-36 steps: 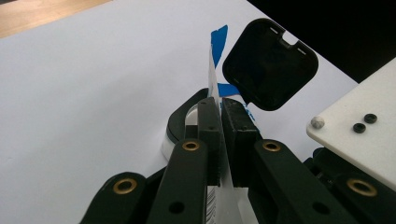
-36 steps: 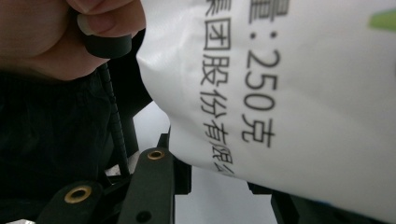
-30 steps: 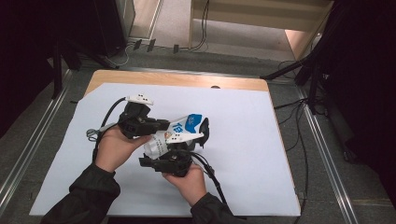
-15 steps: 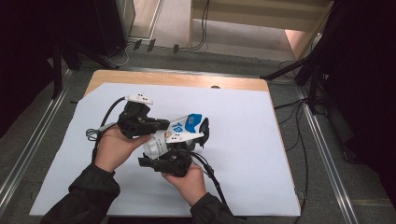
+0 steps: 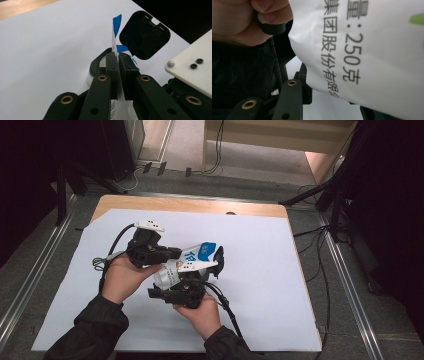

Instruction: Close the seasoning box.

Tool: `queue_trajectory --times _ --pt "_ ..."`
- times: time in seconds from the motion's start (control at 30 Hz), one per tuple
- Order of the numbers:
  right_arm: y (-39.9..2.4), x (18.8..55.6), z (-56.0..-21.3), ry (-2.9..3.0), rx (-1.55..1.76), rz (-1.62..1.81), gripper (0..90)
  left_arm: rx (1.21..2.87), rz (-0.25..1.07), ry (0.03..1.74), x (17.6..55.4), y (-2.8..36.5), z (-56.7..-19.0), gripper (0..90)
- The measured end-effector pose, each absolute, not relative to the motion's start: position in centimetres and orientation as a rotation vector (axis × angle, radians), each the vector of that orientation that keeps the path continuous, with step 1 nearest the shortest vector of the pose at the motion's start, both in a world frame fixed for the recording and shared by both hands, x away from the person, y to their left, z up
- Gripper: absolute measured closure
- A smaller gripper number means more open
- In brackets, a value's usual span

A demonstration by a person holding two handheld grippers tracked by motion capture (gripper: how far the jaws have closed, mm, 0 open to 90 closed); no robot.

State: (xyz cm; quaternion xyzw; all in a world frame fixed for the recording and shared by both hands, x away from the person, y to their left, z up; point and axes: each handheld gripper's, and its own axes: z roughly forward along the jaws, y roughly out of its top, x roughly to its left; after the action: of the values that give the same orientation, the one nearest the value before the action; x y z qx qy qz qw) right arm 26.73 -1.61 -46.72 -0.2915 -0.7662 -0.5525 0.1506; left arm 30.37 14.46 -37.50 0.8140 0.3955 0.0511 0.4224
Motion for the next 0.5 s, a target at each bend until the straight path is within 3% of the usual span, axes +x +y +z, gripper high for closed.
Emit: queue_trajectory --times 0.5 --pt "-1.43 26.93 -47.27 -2.234 -0.828 -1.576 64.8 2.045 0.121 0.995 30.19 14.72 -37.84 87.5"
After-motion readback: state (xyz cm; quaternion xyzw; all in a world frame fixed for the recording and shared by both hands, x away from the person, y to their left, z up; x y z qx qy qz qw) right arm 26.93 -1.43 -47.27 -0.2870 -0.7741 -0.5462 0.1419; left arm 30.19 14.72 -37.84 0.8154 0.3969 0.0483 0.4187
